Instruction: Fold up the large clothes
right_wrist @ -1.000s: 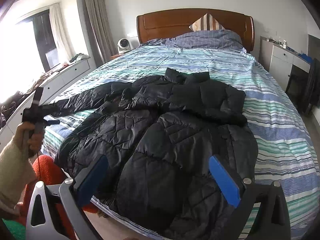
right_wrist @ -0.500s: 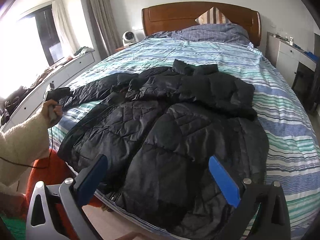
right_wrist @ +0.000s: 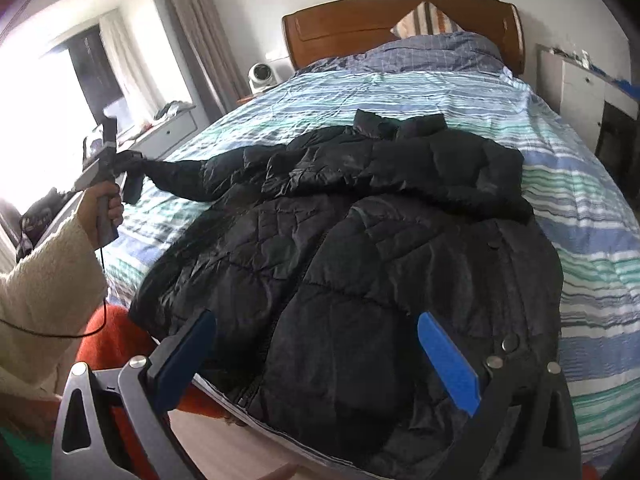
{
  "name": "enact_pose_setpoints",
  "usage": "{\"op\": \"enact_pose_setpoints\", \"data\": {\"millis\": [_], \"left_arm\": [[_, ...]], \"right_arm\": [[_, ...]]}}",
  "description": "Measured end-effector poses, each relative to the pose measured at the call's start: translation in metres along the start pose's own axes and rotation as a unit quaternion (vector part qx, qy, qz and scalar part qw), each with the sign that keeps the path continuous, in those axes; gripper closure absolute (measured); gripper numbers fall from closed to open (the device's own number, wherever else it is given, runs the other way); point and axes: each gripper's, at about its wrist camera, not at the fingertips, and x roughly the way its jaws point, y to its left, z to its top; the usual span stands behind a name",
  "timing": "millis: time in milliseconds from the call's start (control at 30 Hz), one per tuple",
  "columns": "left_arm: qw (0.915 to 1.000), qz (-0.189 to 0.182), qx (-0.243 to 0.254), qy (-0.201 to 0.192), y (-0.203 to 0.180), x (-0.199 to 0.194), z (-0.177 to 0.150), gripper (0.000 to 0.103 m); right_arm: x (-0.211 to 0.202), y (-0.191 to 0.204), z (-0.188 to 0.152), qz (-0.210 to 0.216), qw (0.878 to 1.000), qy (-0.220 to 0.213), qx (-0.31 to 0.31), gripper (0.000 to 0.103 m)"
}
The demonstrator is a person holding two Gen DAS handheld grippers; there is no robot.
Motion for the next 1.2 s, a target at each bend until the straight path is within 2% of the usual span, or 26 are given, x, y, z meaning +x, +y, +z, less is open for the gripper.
{"op": "enact_pose_setpoints", "data": {"millis": [33,67,100,167,233,300,367,433,467,500,533,567,600,633,700,833,900,933,1000,1067,1133,1167,1200], "left_arm": [[0.9987,-0.006,0.044,-0.025,-0.023,-0.011,0.007,0.100],[0.9939,-0.013,0.096,-0.053,-0.049,-0.027,0.006,0.100],[0.9835,-0.022,0.159,-0.084,-0.080,-0.046,0.001,0.100],[0.9586,-0.033,0.254,-0.125,-0.128,-0.069,-0.014,0.100],[0.9267,-0.047,0.340,-0.154,-0.173,-0.089,-0.043,0.100],[0.9016,-0.067,0.397,-0.158,-0.208,-0.099,-0.074,0.100],[0.8872,-0.100,0.432,-0.128,-0.235,-0.098,-0.103,0.097],[0.8788,-0.126,0.452,-0.086,-0.248,-0.092,-0.122,0.094],[0.8782,-0.135,0.453,-0.072,-0.250,-0.090,-0.127,0.092],[0.8802,-0.149,0.447,-0.055,-0.248,-0.089,-0.130,0.085],[0.8836,-0.160,0.438,-0.046,-0.244,-0.090,-0.130,0.068],[0.8905,-0.176,0.418,-0.038,-0.236,-0.094,-0.128,0.054],[0.8957,-0.183,0.404,-0.037,-0.232,-0.102,-0.127,0.026],[0.9026,-0.190,0.384,-0.041,-0.221,-0.108,-0.124,0.009],[0.9097,-0.203,0.360,-0.042,-0.201,-0.117,-0.122,0.006],[0.9288,-0.201,0.311,-0.006,-0.166,-0.122,-0.122,0.006],[0.9399,-0.199,0.277,0.017,-0.145,-0.124,-0.125,0.006],[0.9456,-0.196,0.258,0.027,-0.130,-0.126,-0.131,0.006],[0.9564,-0.189,0.218,0.049,-0.108,-0.123,-0.132,0.006],[0.9634,-0.184,0.183,0.068,-0.087,-0.120,-0.135,0.006],[0.9677,-0.181,0.152,0.086,-0.067,-0.116,-0.137,0.006],[0.9693,-0.179,0.140,0.093,-0.061,-0.112,-0.138,0.006],[0.9705,-0.176,0.132,0.098,-0.055,-0.109,-0.139,0.006]], "right_arm": [[-0.002,-0.003,-0.001,0.000,1.000,-0.002,0.006,0.000],[-0.003,-0.006,-0.001,-0.001,1.000,-0.004,0.013,0.000],[-0.005,-0.009,-0.002,-0.003,1.000,-0.007,0.019,0.000],[-0.009,-0.016,-0.003,-0.004,0.999,-0.012,0.031,0.000],[-0.013,-0.023,-0.005,-0.007,0.999,-0.018,0.045,0.000],[-0.018,-0.030,-0.007,-0.010,0.998,-0.022,0.054,0.000],[-0.022,-0.036,-0.009,-0.016,0.998,-0.027,0.062,0.000],[-0.026,-0.043,-0.009,-0.019,0.997,-0.031,0.069,0.000],[-0.027,-0.046,-0.008,-0.022,0.996,-0.033,0.074,0.000],[-0.028,-0.050,-0.007,-0.023,0.996,-0.035,0.079,0.000],[-0.029,-0.054,-0.004,-0.022,0.996,-0.038,0.083,0.000],[-0.028,-0.057,-0.001,-0.020,0.995,-0.042,0.086,0.000],[-0.026,-0.061,0.004,-0.016,0.995,-0.046,0.090,0.000],[-0.023,-0.064,0.009,-0.012,0.994,-0.048,0.094,0.000],[-0.009,-0.074,0.025,0.013,0.993,-0.046,0.109,0.000],[0.037,-0.073,0.064,0.058,0.989,-0.013,0.134,0.000],[0.062,-0.048,0.089,0.067,0.994,0.003,0.083,0.000],[0.077,-0.026,0.102,0.066,0.997,0.009,0.037,0.000],[0.101,0.010,0.114,0.063,0.998,0.020,-0.021,0.000],[0.127,0.045,0.118,0.048,0.996,0.030,-0.069,0.000],[0.158,0.086,0.119,-0.003,0.990,0.027,-0.141,0.000],[0.170,0.102,0.119,-0.031,0.983,0.021,-0.178,0.000],[0.186,0.122,0.117,-0.073,0.970,0.017,-0.230,0.000]]}}
